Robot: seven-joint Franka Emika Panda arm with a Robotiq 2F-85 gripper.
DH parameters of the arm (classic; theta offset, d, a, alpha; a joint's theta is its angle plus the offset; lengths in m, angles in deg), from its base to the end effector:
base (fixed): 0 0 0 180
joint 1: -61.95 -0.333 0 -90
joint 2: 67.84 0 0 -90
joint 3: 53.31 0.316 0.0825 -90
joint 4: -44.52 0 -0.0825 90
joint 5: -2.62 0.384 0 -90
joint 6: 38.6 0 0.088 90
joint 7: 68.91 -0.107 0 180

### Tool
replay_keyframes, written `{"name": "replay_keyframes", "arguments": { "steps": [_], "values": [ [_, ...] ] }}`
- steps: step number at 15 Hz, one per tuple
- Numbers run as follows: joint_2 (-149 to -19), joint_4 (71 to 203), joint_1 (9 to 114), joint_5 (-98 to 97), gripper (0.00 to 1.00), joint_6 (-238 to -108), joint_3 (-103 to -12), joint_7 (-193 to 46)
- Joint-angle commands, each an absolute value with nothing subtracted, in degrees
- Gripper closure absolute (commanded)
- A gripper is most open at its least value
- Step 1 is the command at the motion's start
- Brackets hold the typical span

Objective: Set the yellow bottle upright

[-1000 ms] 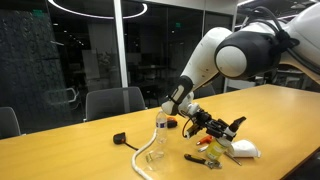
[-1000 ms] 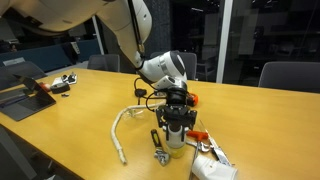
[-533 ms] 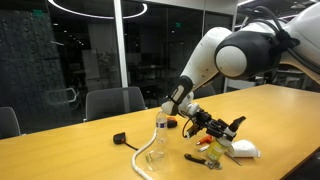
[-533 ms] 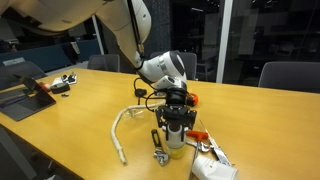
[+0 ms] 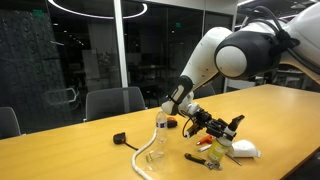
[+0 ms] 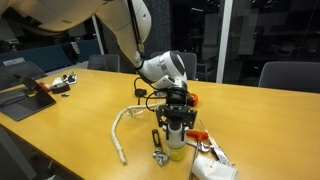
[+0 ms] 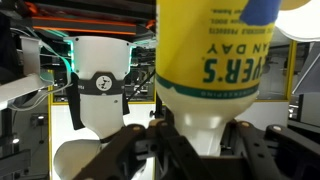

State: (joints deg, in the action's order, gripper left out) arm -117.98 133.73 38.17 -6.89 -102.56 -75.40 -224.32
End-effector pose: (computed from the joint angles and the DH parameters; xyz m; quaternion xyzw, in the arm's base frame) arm 0.5410 0.0107 0.1582 0.1579 -0.7666 0.1165 0.6113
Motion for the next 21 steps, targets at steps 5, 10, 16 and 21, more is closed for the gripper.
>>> {"name": "replay_keyframes", "arguments": {
  "steps": [5, 10, 16, 21],
  "values": [
    [-116.73, 130.73, 41.43, -9.2, 0.2, -96.58, -70.83, -227.45],
    [-117.01, 129.5, 42.2, -9.34, 0.0, -95.03, -69.43, -227.1],
    [-117.29, 129.75, 44.74, -10.18, 0.0, -97.59, -66.09, -226.36],
    [-117.61, 129.76, 46.26, -10.83, 0.0, -97.85, -64.21, -225.79]
  ]
}}
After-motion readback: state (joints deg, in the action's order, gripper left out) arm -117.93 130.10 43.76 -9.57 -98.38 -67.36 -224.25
